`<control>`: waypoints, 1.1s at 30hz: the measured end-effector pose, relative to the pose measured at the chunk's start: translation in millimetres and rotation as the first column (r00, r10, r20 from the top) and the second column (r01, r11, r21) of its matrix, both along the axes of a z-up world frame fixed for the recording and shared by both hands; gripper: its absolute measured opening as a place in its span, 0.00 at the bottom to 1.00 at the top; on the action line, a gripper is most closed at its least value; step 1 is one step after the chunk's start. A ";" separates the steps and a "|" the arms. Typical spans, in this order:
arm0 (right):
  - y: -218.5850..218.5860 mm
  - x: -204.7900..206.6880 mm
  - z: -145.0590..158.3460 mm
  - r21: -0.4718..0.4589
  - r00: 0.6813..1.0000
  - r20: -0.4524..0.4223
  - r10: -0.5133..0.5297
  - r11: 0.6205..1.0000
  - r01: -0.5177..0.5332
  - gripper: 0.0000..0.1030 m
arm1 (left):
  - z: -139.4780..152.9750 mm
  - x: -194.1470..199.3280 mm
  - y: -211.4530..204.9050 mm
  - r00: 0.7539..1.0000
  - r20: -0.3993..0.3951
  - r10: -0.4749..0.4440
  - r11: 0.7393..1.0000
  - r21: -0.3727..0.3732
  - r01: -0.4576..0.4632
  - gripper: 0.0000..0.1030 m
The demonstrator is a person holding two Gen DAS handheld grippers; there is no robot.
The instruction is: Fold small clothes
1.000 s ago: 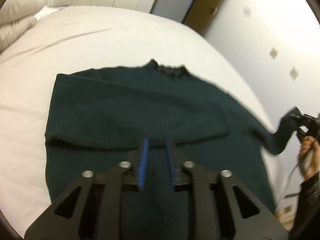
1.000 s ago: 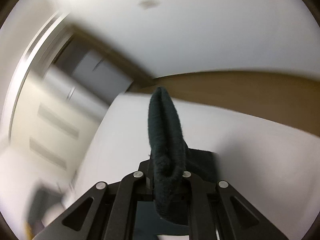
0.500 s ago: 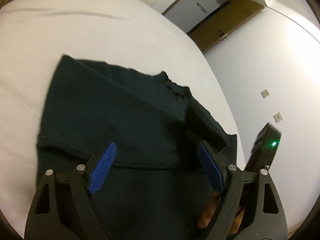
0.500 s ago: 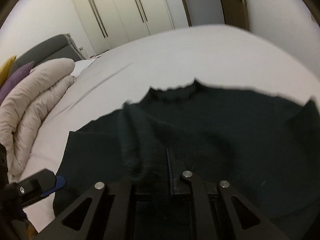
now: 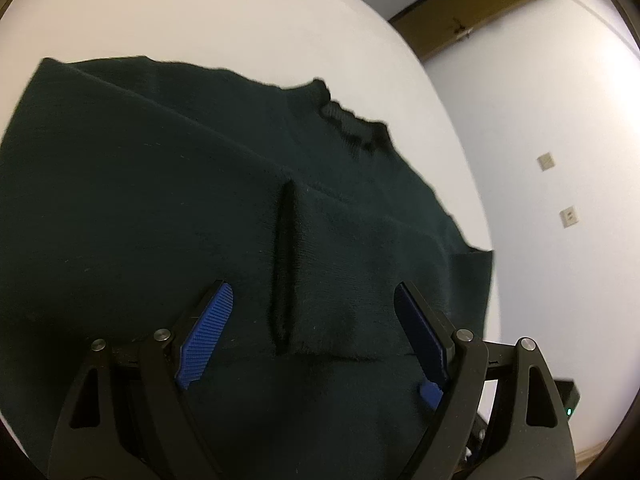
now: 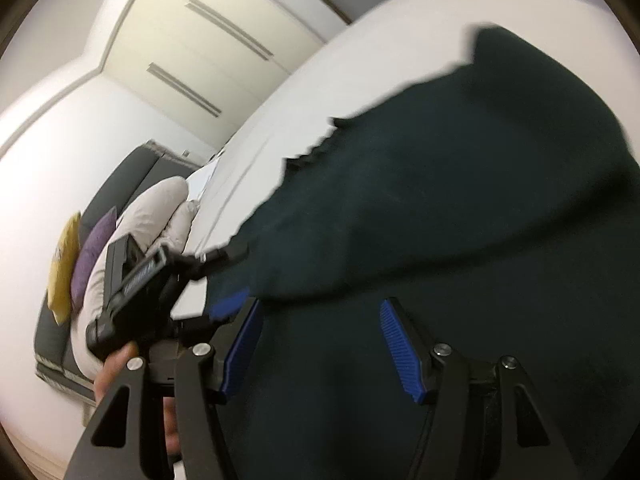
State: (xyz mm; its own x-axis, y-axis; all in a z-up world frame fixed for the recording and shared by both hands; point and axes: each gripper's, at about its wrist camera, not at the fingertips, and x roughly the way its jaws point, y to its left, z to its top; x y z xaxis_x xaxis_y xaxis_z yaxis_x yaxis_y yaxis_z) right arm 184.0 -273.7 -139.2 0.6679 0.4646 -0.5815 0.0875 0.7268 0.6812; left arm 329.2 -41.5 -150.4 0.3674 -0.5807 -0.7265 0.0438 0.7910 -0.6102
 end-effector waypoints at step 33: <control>-146.9 21.7 -38.4 0.666 0.916 -0.075 -0.393 0.665 0.340 0.78 | 7.0 43.5 35.8 0.983 -0.019 0.181 0.953 -0.244 -0.180 0.09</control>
State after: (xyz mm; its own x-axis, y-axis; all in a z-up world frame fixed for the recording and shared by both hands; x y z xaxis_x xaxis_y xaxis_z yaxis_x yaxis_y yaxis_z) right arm 205.7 -420.7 -177.6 0.8931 0.4154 -0.1727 0.1828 0.0157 0.9830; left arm 372.7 -5.8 -143.4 0.4851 -0.6633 -0.5698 -0.0835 0.6135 -0.7853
